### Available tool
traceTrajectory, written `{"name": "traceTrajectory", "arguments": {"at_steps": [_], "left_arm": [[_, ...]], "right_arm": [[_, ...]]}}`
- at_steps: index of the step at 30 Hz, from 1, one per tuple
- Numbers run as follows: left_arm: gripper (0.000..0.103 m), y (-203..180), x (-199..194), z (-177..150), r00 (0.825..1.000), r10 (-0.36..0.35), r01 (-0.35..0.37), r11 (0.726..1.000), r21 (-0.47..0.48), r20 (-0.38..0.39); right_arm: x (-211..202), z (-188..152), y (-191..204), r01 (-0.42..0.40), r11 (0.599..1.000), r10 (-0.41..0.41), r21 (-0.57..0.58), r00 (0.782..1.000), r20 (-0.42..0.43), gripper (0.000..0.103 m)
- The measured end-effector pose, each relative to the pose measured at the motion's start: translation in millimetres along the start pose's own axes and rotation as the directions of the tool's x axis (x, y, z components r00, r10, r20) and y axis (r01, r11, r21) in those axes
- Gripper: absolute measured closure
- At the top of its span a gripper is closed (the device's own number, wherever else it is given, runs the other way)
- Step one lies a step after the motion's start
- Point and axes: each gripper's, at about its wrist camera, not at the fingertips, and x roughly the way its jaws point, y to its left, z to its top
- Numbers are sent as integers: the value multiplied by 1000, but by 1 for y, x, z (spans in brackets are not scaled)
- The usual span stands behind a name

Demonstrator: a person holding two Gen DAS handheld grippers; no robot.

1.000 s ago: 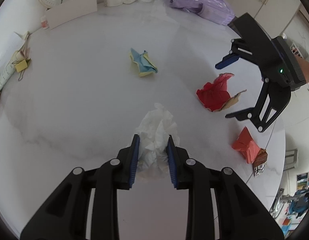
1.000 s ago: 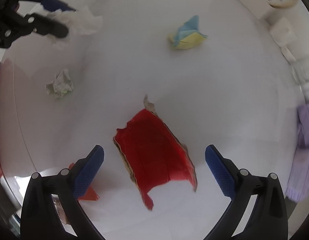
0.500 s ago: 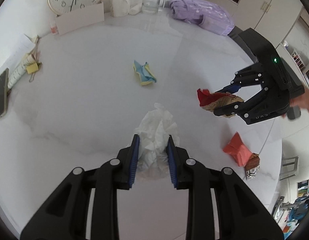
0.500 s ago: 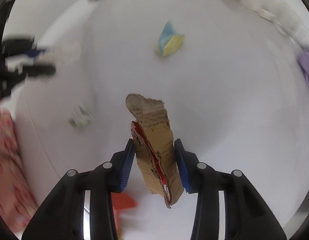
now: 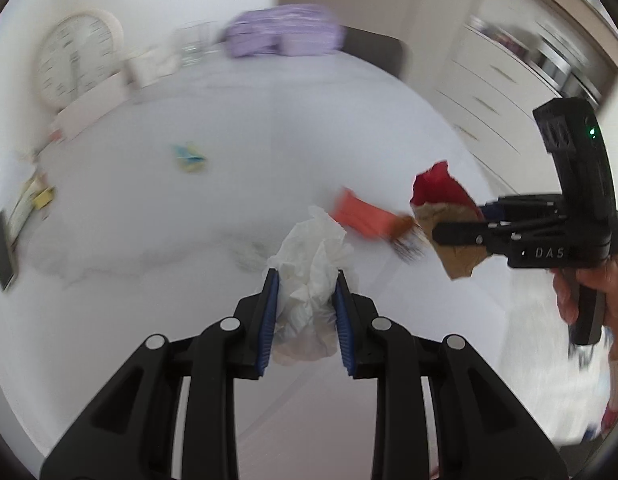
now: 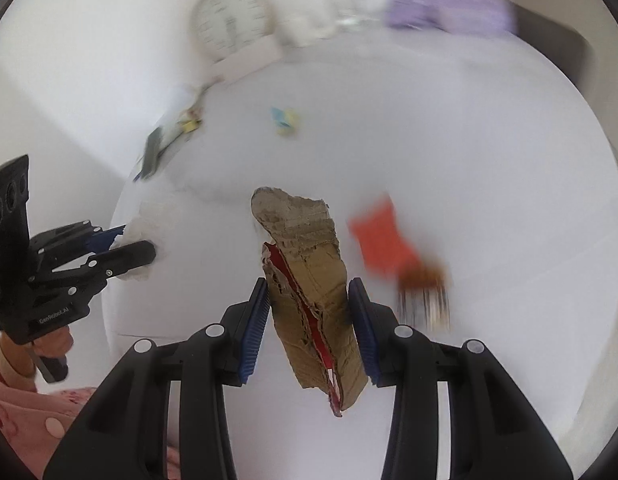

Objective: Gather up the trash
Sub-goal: 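Carry the tissue and wrapper over the bin and open both tools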

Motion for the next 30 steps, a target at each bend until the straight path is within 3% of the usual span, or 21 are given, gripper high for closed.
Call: {"name": "traceTrajectory", "arguments": {"at_steps": [6,11,15,18,23,30], "left_arm": [[77,-71,-5,-35,991,-115,126,970,207,-64],[77,-129,-1,-68,967,-203,247,896,369,-154],[77,-168,2,-89,945,-243,319,828,461,-217],[77,-196,2,-106,926,-270,372,771,517,-264],[77,-230,2,-126,907,-284,416,711,566,-310],[77,-253,8,-142,897,-275,437,674,596,-347]], "right_arm": [[-43,-115,2,110,960,-135,259,988,80,62],[-74,-203,-3,164,877,-238,451,965,111,61],[-92,-267,-4,168,782,-295,600,948,119,61],[-103,-301,-5,188,727,-337,661,936,105,61],[-121,-347,-8,192,674,-372,714,923,103,61],[-130,-375,-9,179,647,-382,741,917,112,60]]}}
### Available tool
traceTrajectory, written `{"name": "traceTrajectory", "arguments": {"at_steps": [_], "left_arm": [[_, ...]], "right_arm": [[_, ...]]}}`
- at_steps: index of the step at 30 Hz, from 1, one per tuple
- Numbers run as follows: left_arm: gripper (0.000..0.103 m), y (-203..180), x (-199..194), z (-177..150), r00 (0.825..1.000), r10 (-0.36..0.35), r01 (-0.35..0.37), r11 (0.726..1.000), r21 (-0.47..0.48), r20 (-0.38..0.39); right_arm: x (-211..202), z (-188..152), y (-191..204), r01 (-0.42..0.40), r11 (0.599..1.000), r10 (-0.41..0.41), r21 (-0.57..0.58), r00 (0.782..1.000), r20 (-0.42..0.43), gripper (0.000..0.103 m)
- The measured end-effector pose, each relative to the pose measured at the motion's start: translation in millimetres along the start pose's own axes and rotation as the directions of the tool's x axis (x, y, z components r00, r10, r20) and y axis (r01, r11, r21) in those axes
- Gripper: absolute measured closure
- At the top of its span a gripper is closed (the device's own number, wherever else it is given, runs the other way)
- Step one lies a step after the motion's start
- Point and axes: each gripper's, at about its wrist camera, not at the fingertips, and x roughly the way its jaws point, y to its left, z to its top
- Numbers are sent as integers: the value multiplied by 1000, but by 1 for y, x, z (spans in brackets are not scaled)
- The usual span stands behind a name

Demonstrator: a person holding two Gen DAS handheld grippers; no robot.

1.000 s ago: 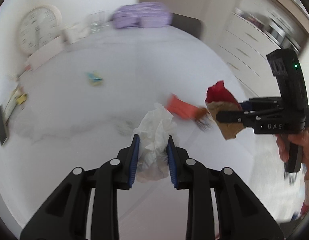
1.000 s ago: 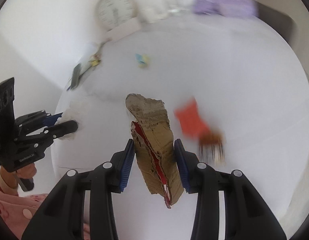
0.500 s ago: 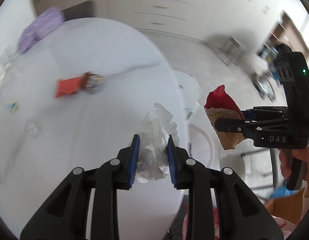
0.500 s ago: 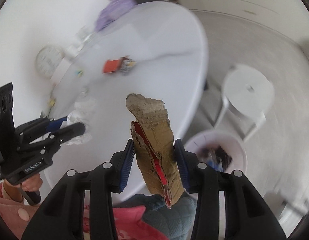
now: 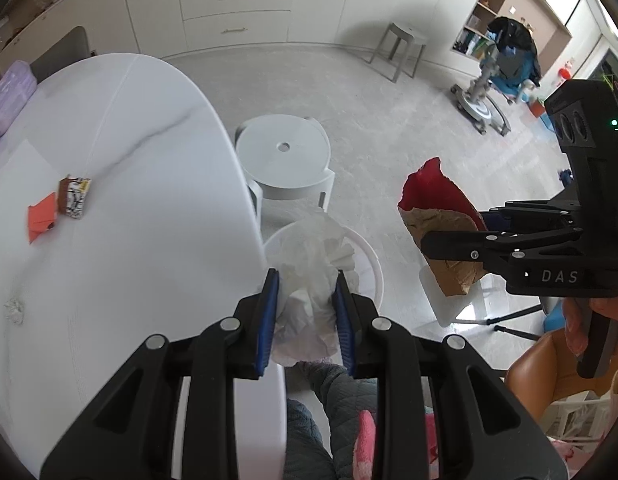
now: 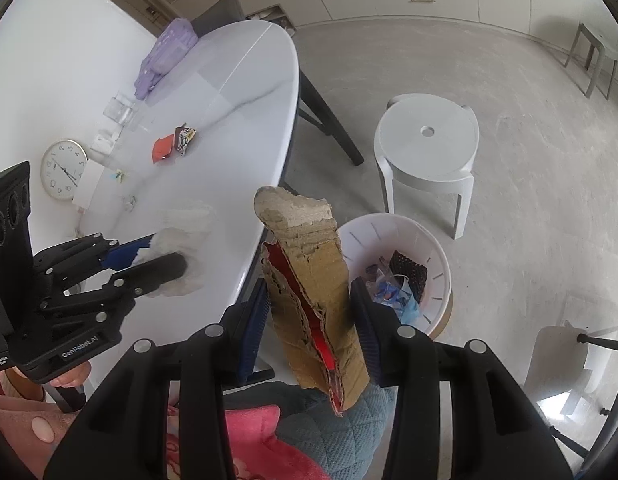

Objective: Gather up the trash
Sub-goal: 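Carry the tissue and wrapper over the bin and open both tools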

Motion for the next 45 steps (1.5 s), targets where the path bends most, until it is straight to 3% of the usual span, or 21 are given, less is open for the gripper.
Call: {"name": "traceTrajectory", "arguments": {"at_steps": [10,12,14,20,24,34,41,43,45], "left_arm": [[76,-23,38,12,997,-26,27,1000,10,-79],[67,-25,48,14,993,-44,44,999,-10,-107],[42,-25,51,15,992,-56,54,998,-27,-113],[16,-32,42,18,996,-8,10,1000,12,-94],[13,-30,31,19,998,13,-13,1000,9,-68],[12,-22,14,20,1000,-15,14,1000,-21,-28],[12,-17,0,16,1000,-13,13,1000,-26,-4],[11,-13,-5,15,1000,-5,5,999,-38,3],[11,-6,-10,13,1000,1,0,998,-57,14]], "right_arm": [[-8,-1,-31,-2,1000,2,11,1000,-5,59],[-8,2,-37,-5,1000,5,10,1000,-7,59],[-8,4,-42,-6,1000,6,9,1000,-10,59],[-4,11,-53,-6,1000,6,6,1000,-16,59],[1,13,-51,-8,1000,8,-4,1000,-25,59],[15,10,-40,-6,1000,5,-12,999,-50,59],[25,8,-34,39,998,-43,-45,996,-73,57],[36,6,-27,62,995,-70,-82,992,-105,49],[43,4,-22,91,991,-102,-95,988,-115,14]]}}
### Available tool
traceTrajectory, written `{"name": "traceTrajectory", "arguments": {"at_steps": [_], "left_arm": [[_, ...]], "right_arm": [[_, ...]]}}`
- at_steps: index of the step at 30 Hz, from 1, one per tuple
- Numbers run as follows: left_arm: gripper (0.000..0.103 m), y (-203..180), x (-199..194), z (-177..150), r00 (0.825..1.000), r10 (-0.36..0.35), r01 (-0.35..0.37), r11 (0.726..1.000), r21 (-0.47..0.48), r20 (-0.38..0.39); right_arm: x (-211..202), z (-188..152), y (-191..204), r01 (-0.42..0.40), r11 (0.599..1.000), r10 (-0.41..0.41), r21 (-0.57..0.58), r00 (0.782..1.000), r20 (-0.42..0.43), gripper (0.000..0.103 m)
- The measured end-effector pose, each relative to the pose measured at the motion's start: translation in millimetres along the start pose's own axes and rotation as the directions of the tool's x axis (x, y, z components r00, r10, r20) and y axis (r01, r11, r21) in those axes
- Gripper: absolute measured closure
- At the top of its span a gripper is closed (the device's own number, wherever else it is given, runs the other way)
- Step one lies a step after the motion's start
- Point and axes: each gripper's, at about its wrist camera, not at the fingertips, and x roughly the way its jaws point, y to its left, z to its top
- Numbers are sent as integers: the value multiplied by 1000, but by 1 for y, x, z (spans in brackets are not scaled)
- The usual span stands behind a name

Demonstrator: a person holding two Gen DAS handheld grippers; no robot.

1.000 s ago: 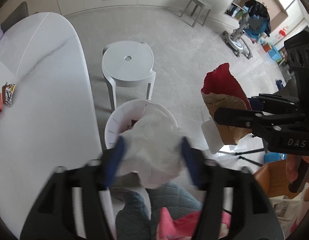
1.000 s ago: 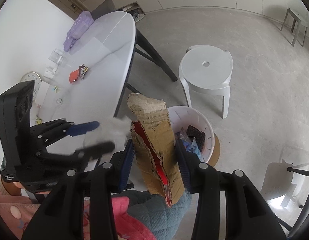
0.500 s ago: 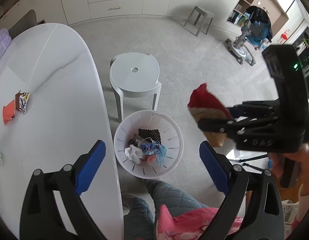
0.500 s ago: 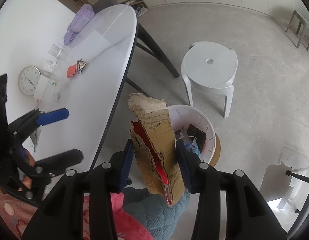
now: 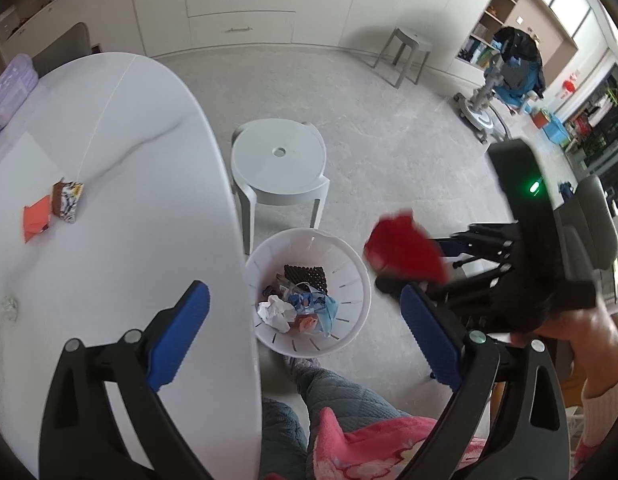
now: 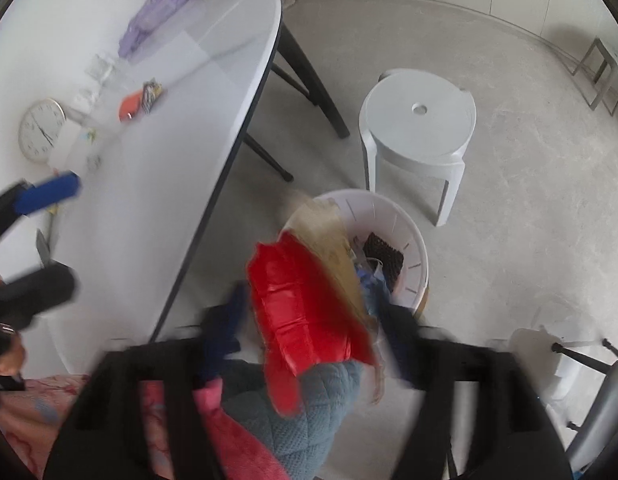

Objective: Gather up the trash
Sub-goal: 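Carry the tissue and wrapper over the bin and open both tools, then move both open tools back over the table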

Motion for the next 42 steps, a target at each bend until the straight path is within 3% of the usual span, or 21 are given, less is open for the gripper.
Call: {"name": "traceTrajectory", "arguments": {"at_steps": [2,8,17,21,27,36,42], "left_arm": [[11,6,-4,-1,1000,6,-6,1000,-17,7],[10,33,-20,-8,999,35,-31,995,-98,37],[10,91,-45,-30,990,116,-96,968,-233,75],[10,129,-58,-43,979,182,-146,940,-310,90],[10,192,-74,-68,958,275,-216,876,-431,78],[10,264,-76,-90,936,349,-273,789,-550,37],[10,318,-60,-97,924,382,-283,711,-644,14]], "right_arm": [[4,1,6,43,999,-43,0,999,2,3],[7,9,11,70,997,-69,42,997,-18,3],[3,38,58,102,994,-102,-35,995,17,3],[6,56,94,104,989,-101,-105,994,37,3],[18,80,149,93,975,-84,-203,995,51,3],[41,116,216,59,944,-47,-324,998,45,3],[65,147,248,59,921,-46,-386,998,44,3]]}}
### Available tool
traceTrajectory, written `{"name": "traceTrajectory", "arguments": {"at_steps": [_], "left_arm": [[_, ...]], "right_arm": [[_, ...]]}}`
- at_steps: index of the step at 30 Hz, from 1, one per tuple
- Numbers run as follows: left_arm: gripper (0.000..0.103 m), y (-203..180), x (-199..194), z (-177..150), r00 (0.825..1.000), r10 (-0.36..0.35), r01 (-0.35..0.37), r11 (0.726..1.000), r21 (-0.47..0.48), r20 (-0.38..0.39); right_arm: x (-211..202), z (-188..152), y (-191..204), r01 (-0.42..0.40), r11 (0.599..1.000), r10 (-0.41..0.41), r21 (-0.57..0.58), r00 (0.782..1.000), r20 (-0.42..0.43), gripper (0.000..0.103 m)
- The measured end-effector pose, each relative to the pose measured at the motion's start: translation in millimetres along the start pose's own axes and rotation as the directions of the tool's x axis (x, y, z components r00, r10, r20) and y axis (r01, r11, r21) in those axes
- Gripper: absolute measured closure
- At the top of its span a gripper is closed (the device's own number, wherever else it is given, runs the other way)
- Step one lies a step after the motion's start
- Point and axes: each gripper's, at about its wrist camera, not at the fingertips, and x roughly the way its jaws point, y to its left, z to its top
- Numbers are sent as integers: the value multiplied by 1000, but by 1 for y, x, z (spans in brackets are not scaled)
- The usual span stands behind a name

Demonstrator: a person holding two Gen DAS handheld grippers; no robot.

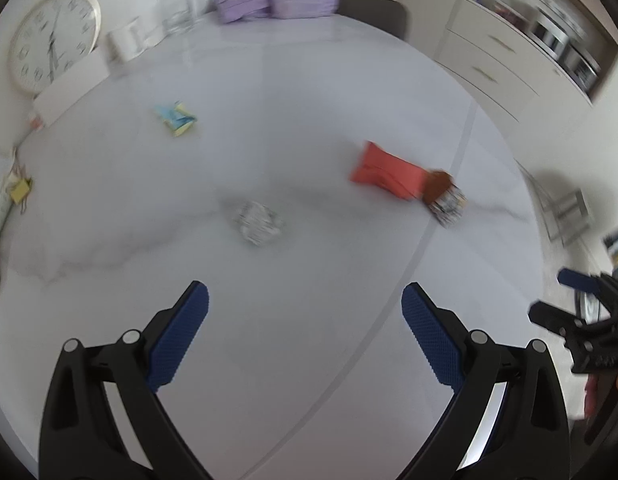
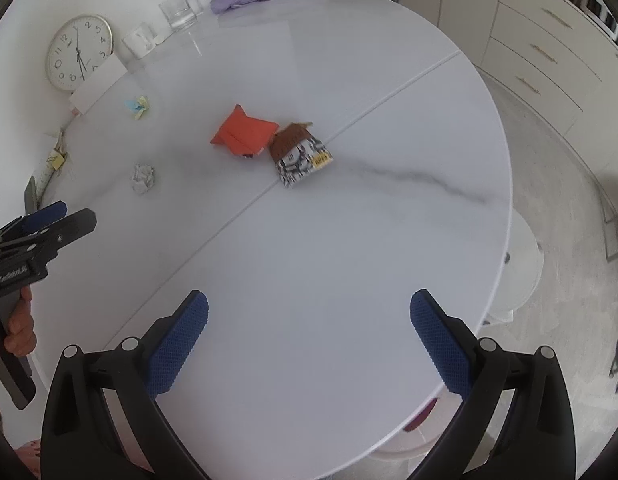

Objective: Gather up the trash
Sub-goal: 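Move both open tools back over the table, then grasp the grey crumpled foil with the left tool while the right tool grasps the snack box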

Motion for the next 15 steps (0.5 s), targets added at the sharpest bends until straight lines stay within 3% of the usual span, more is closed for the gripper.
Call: {"name": "traceTrajectory", "arguments": {"at_steps": [8,15], "left_arm": [[10,30,53,24,999,47,-48,989,-142,-5],[16,32,82,31,996,80,-84,980,-178,-29]], "right_arm": [[35,40,2,3,1000,-2,-28,999,38,3],[59,59,-12,2,999,0,-33,999,52,3]]}}
